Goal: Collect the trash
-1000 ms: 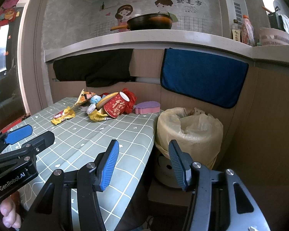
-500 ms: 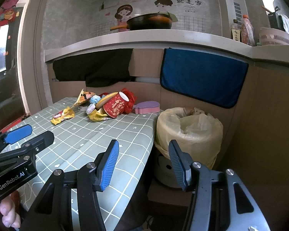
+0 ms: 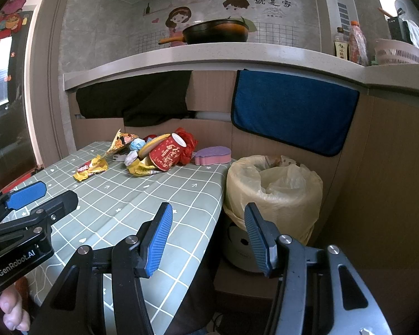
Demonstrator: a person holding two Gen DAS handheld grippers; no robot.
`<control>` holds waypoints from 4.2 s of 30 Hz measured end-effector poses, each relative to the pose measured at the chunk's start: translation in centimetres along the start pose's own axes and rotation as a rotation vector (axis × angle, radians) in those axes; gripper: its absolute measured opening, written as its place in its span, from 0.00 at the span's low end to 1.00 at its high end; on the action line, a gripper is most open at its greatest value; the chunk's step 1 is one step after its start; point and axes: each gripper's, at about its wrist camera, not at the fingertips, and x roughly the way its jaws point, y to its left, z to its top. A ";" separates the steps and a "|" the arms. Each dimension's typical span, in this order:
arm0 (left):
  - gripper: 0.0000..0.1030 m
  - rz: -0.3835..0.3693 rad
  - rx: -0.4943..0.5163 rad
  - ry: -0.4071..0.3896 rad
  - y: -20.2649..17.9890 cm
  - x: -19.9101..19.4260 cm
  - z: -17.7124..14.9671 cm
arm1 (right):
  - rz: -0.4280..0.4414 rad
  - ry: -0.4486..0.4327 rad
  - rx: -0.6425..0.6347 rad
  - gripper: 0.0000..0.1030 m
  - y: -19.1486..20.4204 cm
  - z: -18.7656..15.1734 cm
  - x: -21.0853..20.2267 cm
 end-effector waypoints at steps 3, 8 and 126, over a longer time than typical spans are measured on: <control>0.61 0.001 -0.001 0.003 0.4 0.4 0.1 | 0.000 0.000 0.002 0.49 0.0 0.0 0.0; 0.61 0.000 0.000 0.004 0.3 0.4 0.1 | 0.000 -0.001 0.003 0.49 0.0 0.0 0.0; 0.04 -0.137 -0.321 0.237 13.6 21.3 6.9 | 0.257 0.451 0.174 0.41 -3.9 10.8 41.6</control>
